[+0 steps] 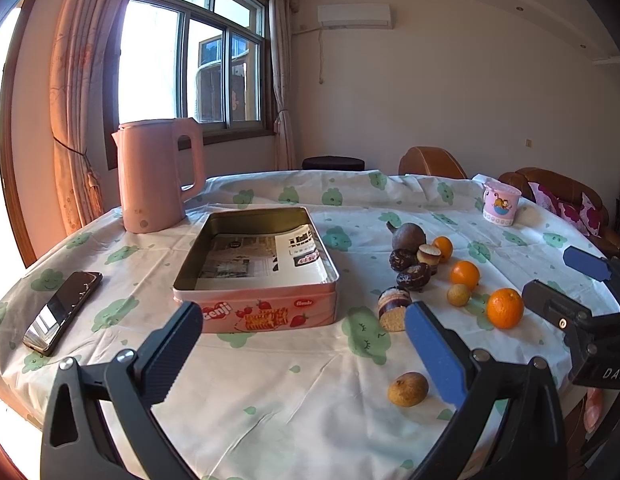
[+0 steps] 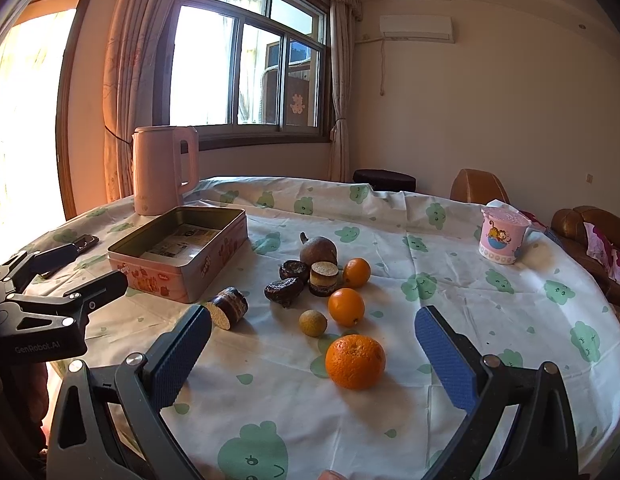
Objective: Organize fruits
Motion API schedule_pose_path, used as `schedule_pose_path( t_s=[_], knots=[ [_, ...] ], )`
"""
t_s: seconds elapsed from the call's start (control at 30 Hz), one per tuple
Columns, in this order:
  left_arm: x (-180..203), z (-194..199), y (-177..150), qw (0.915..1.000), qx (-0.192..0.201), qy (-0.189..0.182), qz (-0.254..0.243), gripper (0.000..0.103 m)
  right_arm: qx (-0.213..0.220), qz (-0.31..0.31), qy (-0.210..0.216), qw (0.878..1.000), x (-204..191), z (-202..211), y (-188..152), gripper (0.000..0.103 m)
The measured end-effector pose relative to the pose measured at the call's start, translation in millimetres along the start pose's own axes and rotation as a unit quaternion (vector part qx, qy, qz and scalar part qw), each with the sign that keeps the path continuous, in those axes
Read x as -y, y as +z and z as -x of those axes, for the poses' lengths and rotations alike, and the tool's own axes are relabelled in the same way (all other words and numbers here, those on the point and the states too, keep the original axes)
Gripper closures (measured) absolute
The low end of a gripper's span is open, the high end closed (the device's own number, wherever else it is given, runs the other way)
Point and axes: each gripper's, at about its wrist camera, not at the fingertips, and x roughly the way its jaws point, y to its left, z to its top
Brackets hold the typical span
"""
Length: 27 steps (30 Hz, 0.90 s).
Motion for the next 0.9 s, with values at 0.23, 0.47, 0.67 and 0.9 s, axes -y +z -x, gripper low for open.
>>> schedule_pose_path(
  t_s=[0.23, 0.47, 0.67, 0.9],
  knots=[
    [0, 0, 0, 1.0000, 0.000, -0.001, -0.001, 0.000, -0.002, 0.001, 0.001, 1.000, 0, 0, 1, 0.001],
    [0, 0, 0, 1.0000, -0.001, -0.001, 0.000, 0.000, -0.002, 0.001, 0.002, 1.000, 0, 0, 1, 0.001],
    [2, -1, -3, 1.0000, -0.003, -0.004, 0.000, 0.000, -0.002, 0.002, 0.001, 1.000, 0, 0, 0, 0.001],
    [24, -19, -21, 0.9970, -0.044, -0.062, -0.013, 0.014, -0.019, 0.012, -0.045, 0.999, 14, -18, -12, 0.001]
  ],
)
